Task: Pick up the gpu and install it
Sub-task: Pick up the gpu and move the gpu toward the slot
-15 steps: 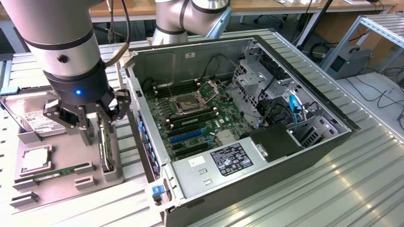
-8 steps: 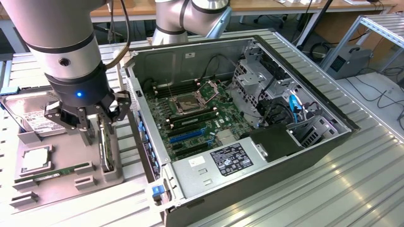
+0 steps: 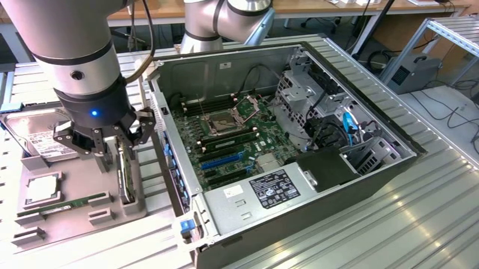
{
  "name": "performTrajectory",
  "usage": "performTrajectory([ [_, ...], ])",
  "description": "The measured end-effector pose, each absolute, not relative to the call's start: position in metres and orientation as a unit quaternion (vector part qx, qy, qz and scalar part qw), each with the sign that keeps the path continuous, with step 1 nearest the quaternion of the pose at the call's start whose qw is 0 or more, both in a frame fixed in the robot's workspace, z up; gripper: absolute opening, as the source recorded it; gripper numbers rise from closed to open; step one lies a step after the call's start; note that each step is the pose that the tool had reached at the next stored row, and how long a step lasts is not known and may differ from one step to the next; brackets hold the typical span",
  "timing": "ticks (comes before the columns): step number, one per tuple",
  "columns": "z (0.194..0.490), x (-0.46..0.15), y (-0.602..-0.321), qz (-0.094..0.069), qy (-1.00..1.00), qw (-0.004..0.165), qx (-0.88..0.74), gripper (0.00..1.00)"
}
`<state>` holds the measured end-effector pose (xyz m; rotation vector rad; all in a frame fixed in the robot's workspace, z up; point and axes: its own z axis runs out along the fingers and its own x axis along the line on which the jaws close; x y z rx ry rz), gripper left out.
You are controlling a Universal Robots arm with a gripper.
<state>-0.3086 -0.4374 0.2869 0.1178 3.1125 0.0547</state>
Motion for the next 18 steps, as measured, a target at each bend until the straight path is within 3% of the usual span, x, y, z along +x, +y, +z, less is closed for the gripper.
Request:
performTrajectory([
  [18,0.2827,-0.3086,-0.4374,0.018,0.999,0.013,0.038,0.42],
])
